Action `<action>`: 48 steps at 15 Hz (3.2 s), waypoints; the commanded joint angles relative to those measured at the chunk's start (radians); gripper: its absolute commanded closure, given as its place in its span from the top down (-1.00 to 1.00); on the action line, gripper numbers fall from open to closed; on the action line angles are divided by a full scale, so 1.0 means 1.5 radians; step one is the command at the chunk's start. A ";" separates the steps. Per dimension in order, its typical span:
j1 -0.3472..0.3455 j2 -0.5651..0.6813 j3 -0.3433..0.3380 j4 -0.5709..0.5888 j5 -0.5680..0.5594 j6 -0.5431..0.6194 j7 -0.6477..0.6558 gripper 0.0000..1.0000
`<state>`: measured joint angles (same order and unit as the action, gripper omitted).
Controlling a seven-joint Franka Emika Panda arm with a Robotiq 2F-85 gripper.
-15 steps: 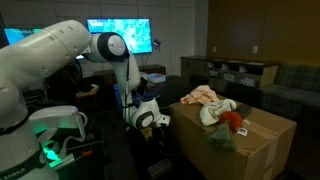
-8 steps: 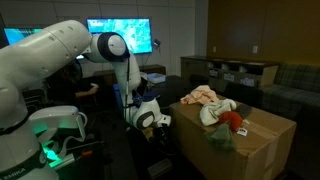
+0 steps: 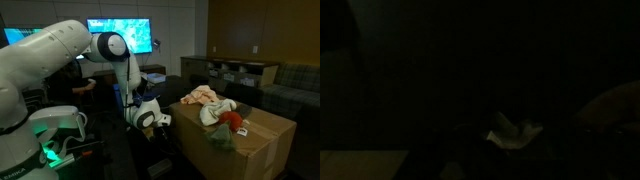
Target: Pick up all the objects that are on the box and put them on the table, then pick up the objects that are on the table and put them on the box
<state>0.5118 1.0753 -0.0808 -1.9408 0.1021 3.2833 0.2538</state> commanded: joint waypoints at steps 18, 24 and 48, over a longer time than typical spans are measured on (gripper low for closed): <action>-0.046 -0.427 -0.028 -0.354 -0.028 -0.103 -0.112 -0.97; -0.011 -0.572 -0.105 -0.379 -0.129 -0.201 -0.048 -0.97; -0.270 -0.422 0.070 -0.071 -0.148 -0.317 -0.190 -0.97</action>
<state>0.1183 0.3952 0.0197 -2.1229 -0.1210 2.8322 -0.0180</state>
